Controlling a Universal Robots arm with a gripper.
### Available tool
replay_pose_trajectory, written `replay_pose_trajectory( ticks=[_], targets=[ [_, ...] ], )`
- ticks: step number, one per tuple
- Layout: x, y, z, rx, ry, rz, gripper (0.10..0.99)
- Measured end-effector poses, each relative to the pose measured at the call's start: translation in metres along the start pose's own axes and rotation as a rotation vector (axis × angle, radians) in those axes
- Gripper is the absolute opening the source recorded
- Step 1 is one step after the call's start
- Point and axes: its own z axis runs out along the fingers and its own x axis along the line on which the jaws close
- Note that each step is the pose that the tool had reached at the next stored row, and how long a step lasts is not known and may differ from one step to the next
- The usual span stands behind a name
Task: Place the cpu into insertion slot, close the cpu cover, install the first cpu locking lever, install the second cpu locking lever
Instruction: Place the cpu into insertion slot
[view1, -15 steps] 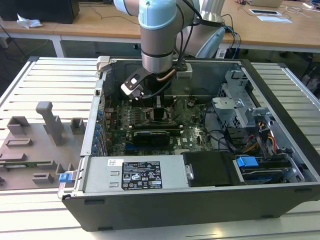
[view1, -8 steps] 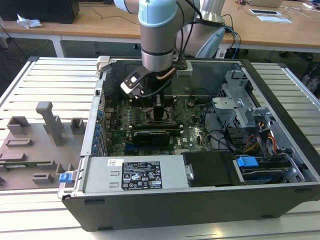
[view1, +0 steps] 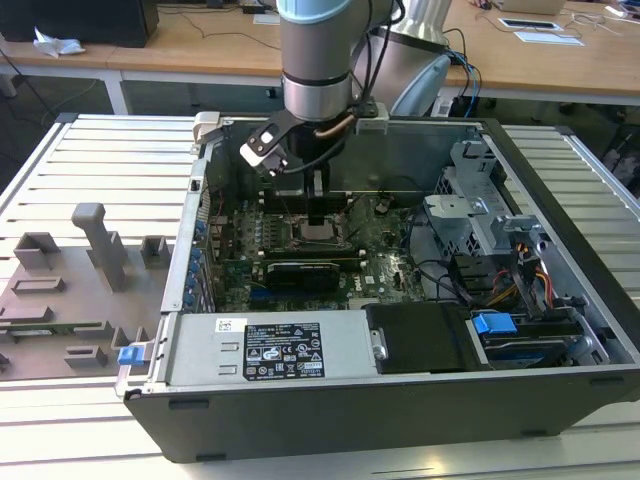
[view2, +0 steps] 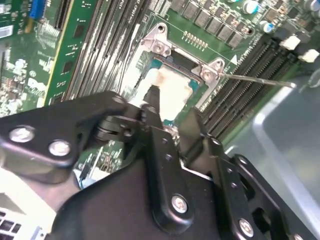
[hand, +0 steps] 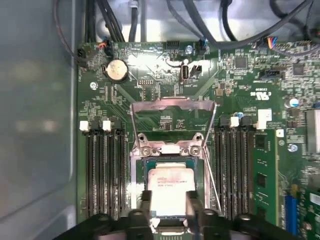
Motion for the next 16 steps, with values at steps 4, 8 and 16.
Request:
replay_pose_trajectory(
  ticks=[4,8,16],
  targets=[
    [0.0001,0.0008,-0.0138,0.0,0.0,0.0,0.227],
    [0.0003,0.0021,-0.0345,0.0,0.0,0.0,0.106],
    [0.0003,0.0032,-0.0515,0.0,0.0001,0.0,0.106]
  ],
)
